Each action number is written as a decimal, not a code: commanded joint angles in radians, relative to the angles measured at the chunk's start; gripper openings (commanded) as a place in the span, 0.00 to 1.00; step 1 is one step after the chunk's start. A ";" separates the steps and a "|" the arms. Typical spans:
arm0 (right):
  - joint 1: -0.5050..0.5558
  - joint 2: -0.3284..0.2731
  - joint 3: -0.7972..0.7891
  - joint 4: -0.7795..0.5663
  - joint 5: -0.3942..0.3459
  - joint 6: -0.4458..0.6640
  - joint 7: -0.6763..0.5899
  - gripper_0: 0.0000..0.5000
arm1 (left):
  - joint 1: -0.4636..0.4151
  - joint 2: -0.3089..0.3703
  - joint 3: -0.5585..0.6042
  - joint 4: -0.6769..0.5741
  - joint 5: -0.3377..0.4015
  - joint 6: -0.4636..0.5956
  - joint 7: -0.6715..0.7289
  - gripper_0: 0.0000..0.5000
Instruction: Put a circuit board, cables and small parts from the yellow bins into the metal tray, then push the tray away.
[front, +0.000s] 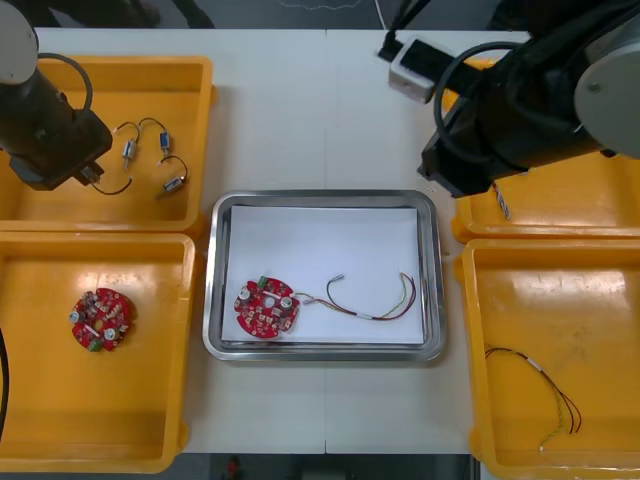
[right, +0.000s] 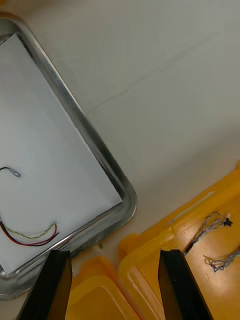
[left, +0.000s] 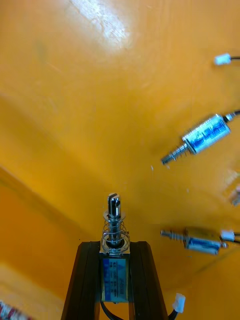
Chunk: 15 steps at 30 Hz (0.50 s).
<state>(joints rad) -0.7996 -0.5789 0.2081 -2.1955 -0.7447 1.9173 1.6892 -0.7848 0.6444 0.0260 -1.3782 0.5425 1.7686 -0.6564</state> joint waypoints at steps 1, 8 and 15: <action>0.059 -0.065 -0.119 -0.035 -0.001 0.003 -0.009 1.00 | -0.044 0.021 -0.035 -0.144 0.019 0.086 -0.063 0.00; 0.111 -0.099 -0.216 -0.035 0.041 0.003 -0.025 1.00 | -0.044 0.001 -0.104 -0.295 0.080 0.151 -0.065 0.00; 0.134 -0.107 -0.291 0.028 0.065 0.003 -0.037 1.00 | -0.044 -0.052 -0.201 -0.407 0.117 0.151 -0.063 0.00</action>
<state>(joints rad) -0.6704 -0.6552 -0.0299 -2.1892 -0.6824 1.9174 1.6821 -0.7849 0.6298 -0.1249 -1.7292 0.6496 1.9095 -0.6576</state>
